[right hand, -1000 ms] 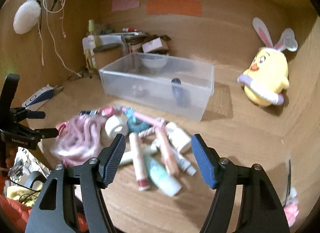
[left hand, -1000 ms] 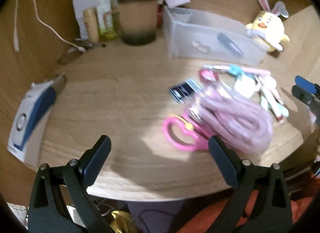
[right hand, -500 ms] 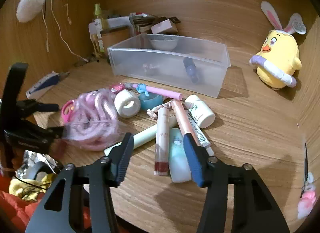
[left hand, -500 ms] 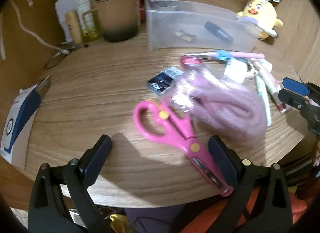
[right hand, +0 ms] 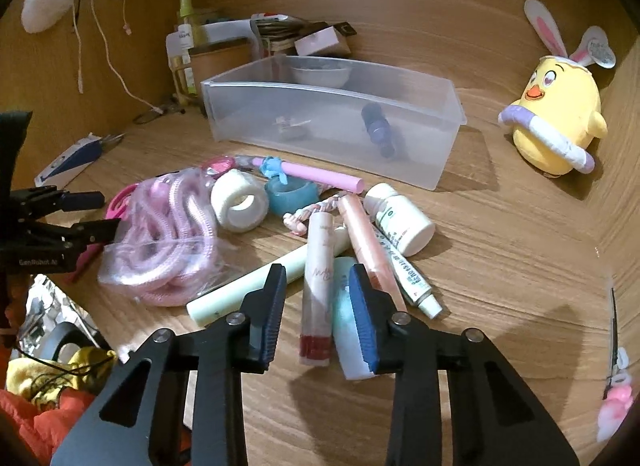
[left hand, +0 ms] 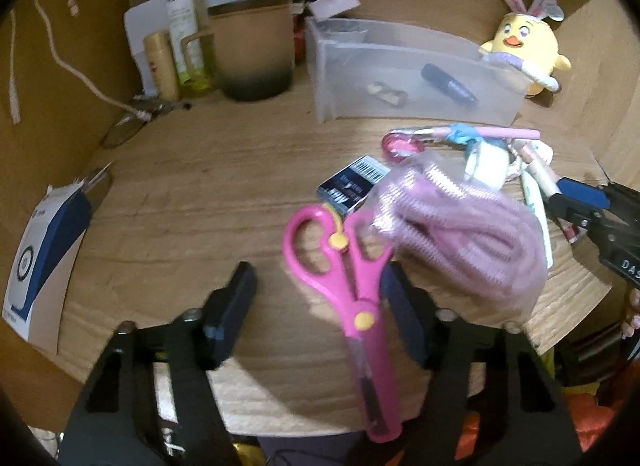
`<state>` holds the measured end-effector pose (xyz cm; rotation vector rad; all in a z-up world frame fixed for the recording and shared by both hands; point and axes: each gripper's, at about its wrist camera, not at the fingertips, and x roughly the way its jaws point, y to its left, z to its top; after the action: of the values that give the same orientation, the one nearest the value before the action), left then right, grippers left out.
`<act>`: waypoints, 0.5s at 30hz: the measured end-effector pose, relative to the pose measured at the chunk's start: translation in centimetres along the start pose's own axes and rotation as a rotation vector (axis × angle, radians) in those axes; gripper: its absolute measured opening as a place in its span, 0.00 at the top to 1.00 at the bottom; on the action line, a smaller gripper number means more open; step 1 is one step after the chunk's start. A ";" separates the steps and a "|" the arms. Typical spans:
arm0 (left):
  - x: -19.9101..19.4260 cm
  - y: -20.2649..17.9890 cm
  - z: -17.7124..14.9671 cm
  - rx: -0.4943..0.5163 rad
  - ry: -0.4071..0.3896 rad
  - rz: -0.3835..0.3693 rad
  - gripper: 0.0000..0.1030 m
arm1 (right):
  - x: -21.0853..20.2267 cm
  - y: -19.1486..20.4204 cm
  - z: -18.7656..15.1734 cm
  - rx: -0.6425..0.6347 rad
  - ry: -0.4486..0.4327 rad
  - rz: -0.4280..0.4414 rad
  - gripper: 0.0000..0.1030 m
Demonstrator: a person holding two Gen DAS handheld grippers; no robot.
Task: Organize objects
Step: 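Grasp the pink scissors with the left tool while the right tool grasps a lipstick tube, then carry scissors and lipstick tube into the clear box and release both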
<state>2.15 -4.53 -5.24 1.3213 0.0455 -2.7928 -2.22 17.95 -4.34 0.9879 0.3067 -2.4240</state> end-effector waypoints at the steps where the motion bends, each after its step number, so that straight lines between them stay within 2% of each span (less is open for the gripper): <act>1: 0.0 -0.2 0.0 0.006 -0.007 -0.001 0.54 | 0.1 0.1 0.1 -0.005 -0.003 -0.013 0.75; 2: 0.0 -0.4 0.0 0.016 -0.015 -0.003 0.58 | 0.2 0.1 0.1 -0.012 -0.005 -0.025 0.76; 4: 0.0 -0.4 -0.1 0.017 -0.025 -0.003 0.59 | 0.5 0.3 0.2 -0.029 -0.010 -0.046 0.82; 8: -0.4 0.2 -0.3 0.008 -0.031 0.003 0.79 | 0.8 0.6 0.4 -0.034 -0.015 -0.045 0.86; 12: -1.0 1.3 -0.6 -0.031 -0.040 0.009 0.82 | 0.4 0.5 0.5 -0.019 -0.034 -0.027 0.87; 13: -1.2 1.6 -0.6 -0.039 -0.046 0.013 0.87 | 0.3 0.5 0.5 -0.012 -0.040 -0.024 0.87; 14: -1.4 1.8 -0.5 -0.044 -0.055 0.015 1.00 | 0.1 0.4 0.6 -0.004 -0.047 -0.023 0.87; 15: -1.7 2.1 -0.3 -0.053 -0.060 0.013 1.00 | -0.2 0.2 0.7 0.004 -0.056 -0.021 0.87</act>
<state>3.57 -6.55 -4.16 1.2209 0.1064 -2.7980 -2.40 17.53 -3.68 0.9211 0.2946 -2.4672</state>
